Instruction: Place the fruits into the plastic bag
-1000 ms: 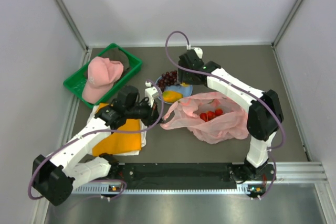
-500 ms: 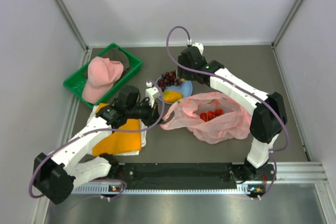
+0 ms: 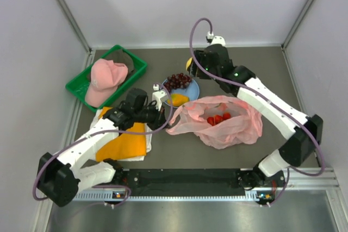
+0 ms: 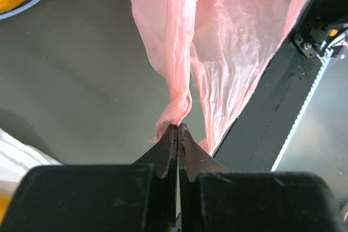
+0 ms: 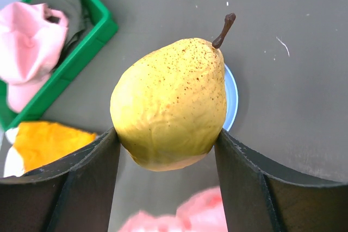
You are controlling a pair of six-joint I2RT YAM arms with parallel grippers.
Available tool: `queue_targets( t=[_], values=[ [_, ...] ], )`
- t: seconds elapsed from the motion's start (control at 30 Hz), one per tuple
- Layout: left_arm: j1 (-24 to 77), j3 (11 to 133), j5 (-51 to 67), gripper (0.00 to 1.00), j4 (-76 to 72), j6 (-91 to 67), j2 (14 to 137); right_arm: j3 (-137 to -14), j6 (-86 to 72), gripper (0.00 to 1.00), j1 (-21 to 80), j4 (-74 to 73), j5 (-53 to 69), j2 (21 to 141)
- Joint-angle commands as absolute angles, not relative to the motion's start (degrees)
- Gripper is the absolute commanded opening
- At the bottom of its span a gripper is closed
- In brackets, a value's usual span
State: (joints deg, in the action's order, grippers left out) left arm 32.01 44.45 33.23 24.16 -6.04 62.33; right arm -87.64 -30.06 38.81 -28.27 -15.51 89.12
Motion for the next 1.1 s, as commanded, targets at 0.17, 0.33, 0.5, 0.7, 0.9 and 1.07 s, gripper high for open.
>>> queue_targets(
  t=[0.17,0.33,0.5,0.7,0.9,1.07],
  values=[
    [31.9,49.7,31.1,0.00,24.9,-7.6,66.9,-77.1,-30.9,0.57,40.1,-28.6,-12.4,72.0],
    [31.9,53.6,30.7,0.00,25.2,-8.6,69.5,-70.5,-32.5,0.57,41.1,-30.1,-8.3,64.3],
    [32.0,56.1,29.4,0.00,25.3,-7.8,70.0,-64.4,-35.0,0.57,42.1,-32.4,-6.6,57.5],
    [31.9,57.8,29.7,0.00,25.2,-6.9,71.6,-58.6,-38.2,0.57,42.4,-33.7,-6.1,54.4],
    [31.9,57.2,29.7,0.00,25.0,-5.5,70.7,-53.8,-40.2,0.57,42.3,-34.9,-10.9,55.4],
    [31.9,55.6,30.8,0.00,24.3,-4.7,68.0,-55.0,-41.0,0.57,42.4,-40.1,-19.4,59.4]
  ],
)
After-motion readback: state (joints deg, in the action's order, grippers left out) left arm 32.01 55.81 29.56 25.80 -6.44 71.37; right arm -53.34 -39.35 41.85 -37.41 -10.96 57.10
